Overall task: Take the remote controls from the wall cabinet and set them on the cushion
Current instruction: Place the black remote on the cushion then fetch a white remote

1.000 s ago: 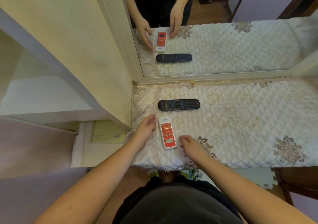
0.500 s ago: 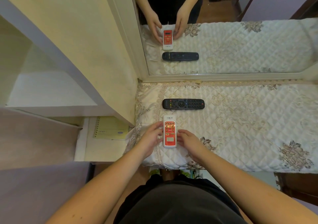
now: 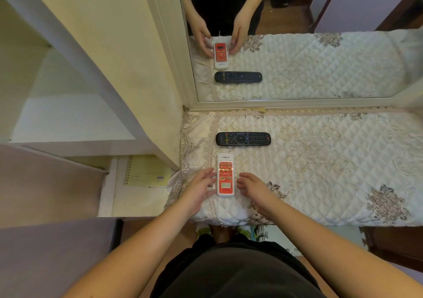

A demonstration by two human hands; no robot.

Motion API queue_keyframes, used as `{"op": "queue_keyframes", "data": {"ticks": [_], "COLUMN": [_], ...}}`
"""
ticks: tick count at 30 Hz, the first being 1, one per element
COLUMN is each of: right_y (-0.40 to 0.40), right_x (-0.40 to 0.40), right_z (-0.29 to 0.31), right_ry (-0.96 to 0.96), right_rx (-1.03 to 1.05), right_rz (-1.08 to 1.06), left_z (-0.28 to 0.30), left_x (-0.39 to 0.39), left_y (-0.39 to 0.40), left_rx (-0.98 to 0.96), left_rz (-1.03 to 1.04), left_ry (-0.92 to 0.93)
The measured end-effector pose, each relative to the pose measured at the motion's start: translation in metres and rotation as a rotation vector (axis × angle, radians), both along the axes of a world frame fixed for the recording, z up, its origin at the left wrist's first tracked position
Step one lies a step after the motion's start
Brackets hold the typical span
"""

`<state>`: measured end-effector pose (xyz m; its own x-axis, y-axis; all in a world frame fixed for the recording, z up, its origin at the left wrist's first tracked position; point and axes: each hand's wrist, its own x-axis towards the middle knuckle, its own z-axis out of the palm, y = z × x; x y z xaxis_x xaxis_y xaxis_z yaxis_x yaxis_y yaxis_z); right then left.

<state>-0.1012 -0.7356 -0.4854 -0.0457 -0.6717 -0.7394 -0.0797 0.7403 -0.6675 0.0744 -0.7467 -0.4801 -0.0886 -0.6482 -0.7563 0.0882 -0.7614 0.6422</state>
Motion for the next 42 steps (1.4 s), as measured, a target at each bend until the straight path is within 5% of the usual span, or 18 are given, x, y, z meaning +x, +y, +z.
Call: {"op": "queue_keyframes", "data": {"ticks": [6, 15, 17, 24, 30, 42], "right_y": [0.006, 0.025, 0.03, 0.039, 0.019, 0.048], "right_x": [-0.003, -0.005, -0.006, -0.012, -0.02, -0.042], "right_z": [0.007, 0.036, 0.039, 0.038, 0.052, 0.044], "right_ry": [0.085, 0.305, 0.403, 0.848, 0.915, 0.852], "right_rx": [-0.042, -0.189, -0.272, -0.624, -0.801, -0.997], "right_rz": [0.056, 0.216, 0.302, 0.738, 0.917, 1.185], "left_z": [0.003, 0.021, 0.023, 0.047, 0.055, 0.055], "left_x": [0.011, 0.028, 0.036, 0.041, 0.032, -0.02], "left_y": [0.006, 0.005, 0.008, 0.023, 0.052, 0.128], "left_rx": [-0.051, -0.41, -0.565, -0.785, -0.83, -0.579], "left_rz": [-0.246, -0.763, -0.927, -1.162, -1.175, -0.889], "left_ry": [-0.246, -0.698, -0.906, -1.129, -1.341, -1.457]}}
